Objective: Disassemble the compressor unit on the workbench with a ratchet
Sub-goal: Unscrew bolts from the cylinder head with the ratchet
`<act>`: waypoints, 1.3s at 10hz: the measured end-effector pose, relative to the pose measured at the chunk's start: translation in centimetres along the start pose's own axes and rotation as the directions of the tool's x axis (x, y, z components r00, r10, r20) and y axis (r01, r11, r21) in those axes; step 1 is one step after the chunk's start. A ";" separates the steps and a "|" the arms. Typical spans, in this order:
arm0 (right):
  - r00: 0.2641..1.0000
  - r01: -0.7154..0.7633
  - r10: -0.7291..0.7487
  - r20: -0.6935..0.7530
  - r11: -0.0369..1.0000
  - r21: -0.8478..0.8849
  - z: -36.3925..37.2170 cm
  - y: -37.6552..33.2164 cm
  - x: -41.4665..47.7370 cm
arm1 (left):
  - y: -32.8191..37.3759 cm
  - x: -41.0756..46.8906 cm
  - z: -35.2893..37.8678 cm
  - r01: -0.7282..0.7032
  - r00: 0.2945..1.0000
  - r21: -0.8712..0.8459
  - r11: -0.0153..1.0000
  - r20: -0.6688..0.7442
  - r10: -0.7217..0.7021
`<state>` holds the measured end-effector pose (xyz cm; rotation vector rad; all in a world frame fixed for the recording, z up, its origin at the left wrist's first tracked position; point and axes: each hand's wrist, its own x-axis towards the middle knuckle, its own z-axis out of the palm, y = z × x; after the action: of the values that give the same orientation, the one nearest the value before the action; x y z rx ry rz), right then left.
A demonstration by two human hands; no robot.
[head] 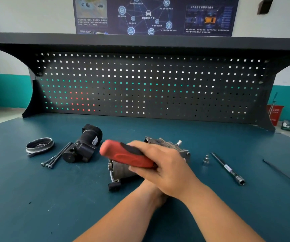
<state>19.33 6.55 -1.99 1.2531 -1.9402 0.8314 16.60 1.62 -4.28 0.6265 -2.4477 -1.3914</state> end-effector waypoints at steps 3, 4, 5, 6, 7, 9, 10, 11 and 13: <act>0.113 -0.031 0.915 -0.386 0.392 0.919 -4.8 4.4 -0.4 | -1.9 -0.9 0.4 0.259 0.691 -0.666 0.699 0.633 0.347; -0.117 0.120 0.983 -0.142 0.156 0.980 -4.5 5.5 -1.8 | -1.7 -1.2 0.2 0.255 0.711 -0.674 0.694 0.617 0.338; -0.010 0.023 0.929 -0.369 0.369 0.929 -4.2 5.3 -1.0 | -2.0 -1.4 0.2 0.225 0.710 -0.671 0.707 0.610 0.353; 0.377 -0.159 0.677 -0.632 0.720 0.676 -3.4 3.0 0.0 | -2.2 -1.3 -0.1 0.192 0.716 -0.619 0.761 0.619 0.322; 0.761 -0.248 0.323 -0.562 0.946 0.208 -1.7 1.0 -0.4 | -2.1 -1.3 -0.5 0.152 0.709 -0.604 0.782 0.618 0.339; 0.990 -0.018 0.015 -0.141 1.000 -0.023 -0.3 0.4 -0.2 | -2.4 -1.2 -0.8 0.283 0.716 -0.716 0.638 0.600 0.356; 0.905 -0.141 0.149 -0.398 0.989 0.049 -0.6 0.8 -0.5 | -2.0 -1.7 -0.9 0.164 0.732 -0.676 0.718 0.572 0.371; 0.596 -0.216 0.524 -0.609 0.834 0.507 -2.4 2.5 -0.1 | -2.4 -1.0 -0.2 0.222 0.724 -0.650 0.727 0.609 0.324; -0.180 0.161 0.981 -0.077 0.107 0.981 -4.0 6.2 -2.3 | -2.2 -0.9 -0.2 0.327 0.701 -0.685 0.652 0.638 0.319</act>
<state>15.04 12.95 -2.47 -0.4942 -0.5412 2.6004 18.01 0.99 -6.06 -0.2045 -1.8597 -2.8448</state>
